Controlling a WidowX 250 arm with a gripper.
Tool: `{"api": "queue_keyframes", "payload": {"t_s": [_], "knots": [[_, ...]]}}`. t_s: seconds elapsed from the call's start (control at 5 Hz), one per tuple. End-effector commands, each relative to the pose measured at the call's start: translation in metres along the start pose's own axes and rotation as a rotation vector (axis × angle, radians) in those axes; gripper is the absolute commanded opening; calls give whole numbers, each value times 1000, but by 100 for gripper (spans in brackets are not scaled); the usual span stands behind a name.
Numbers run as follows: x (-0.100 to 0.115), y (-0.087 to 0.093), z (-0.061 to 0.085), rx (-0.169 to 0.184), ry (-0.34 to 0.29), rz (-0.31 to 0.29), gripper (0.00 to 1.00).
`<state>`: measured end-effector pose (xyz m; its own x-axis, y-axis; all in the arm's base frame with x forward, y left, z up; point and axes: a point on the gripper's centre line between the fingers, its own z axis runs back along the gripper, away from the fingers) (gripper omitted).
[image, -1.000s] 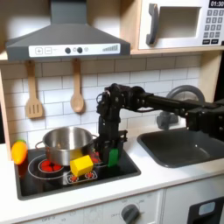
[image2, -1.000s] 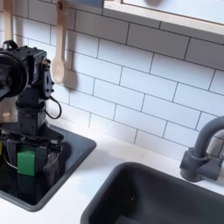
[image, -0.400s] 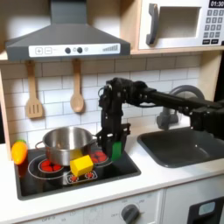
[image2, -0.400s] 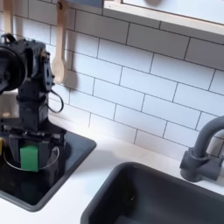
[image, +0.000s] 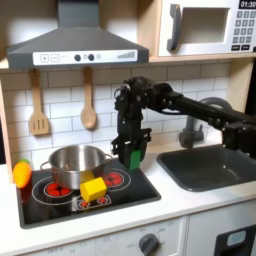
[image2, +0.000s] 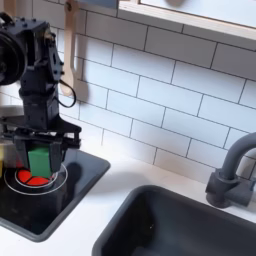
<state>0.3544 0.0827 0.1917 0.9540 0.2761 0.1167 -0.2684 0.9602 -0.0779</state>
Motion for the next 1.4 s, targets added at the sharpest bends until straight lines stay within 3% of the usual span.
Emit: {"api": "queue_keyframes", "payload": {"t_s": [0.0,0.2,0.6,0.8,1.2], "knots": [[16,2,20,-19,-52,27,0],[24,4,26,-12,-95,38,0],[34,24,14,9,-68,89,0],[41,37,10,35,-63,115,0],[50,44,13,24,-61,145,0]]}}
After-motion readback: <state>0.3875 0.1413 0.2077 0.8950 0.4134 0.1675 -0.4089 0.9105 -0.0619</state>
